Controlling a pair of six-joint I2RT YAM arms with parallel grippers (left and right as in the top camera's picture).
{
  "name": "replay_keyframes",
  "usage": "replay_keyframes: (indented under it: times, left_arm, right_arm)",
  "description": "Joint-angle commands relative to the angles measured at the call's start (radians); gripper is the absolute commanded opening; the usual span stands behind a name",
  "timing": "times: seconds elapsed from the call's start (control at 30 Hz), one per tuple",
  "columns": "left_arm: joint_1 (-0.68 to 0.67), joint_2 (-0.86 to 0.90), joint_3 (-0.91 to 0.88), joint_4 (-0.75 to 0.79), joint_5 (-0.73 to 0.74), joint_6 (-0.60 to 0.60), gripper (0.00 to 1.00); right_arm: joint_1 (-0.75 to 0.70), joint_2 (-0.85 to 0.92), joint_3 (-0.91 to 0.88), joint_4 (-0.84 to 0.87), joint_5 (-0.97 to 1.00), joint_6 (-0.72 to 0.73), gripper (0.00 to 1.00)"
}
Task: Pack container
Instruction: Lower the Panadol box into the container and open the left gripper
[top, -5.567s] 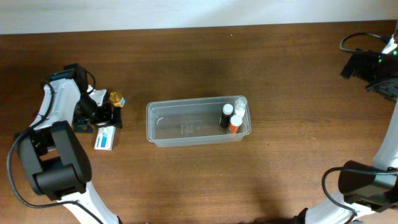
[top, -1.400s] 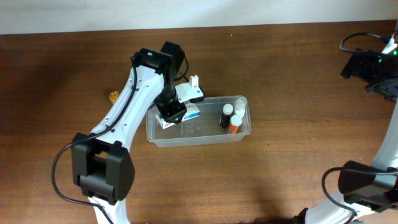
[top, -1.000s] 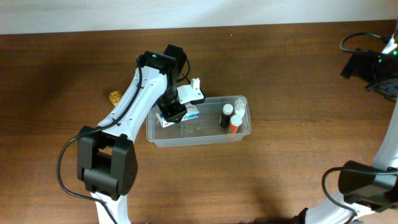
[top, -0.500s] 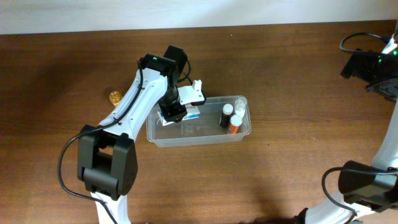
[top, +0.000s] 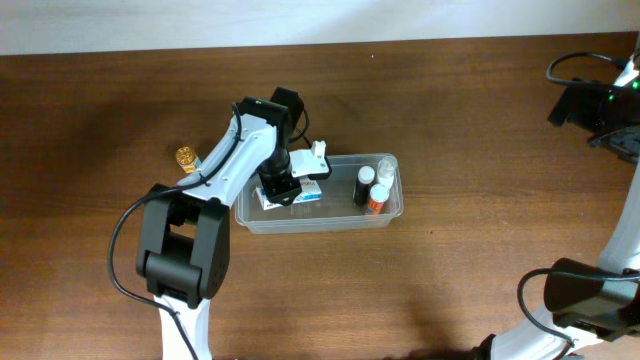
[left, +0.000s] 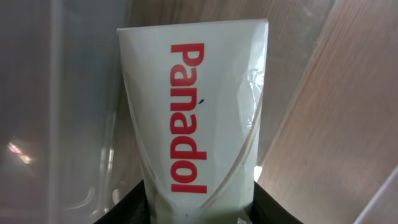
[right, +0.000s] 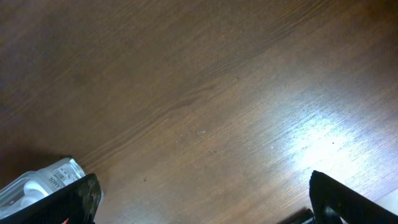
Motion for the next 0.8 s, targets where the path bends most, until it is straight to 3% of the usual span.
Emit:
replay_keyframes:
  times: [0.0,0.27,0.77]
  left_arm:
    - [0.002,0.007,-0.005,0.015,0.0,0.023,0.41]
    - [0.002,0.007,-0.005,0.013,0.0,0.022,0.5]
    - [-0.002,0.001,0.002,0.01,0.004,-0.024,0.52]
  right_arm:
    - [-0.007,-0.003,0.003,-0.005,-0.002,0.008,0.98]
    - [-0.007,-0.003,0.003,-0.005,-0.002,0.008,0.98]
    - [-0.007,-0.003,0.003,-0.005,-0.002,0.008,0.98]
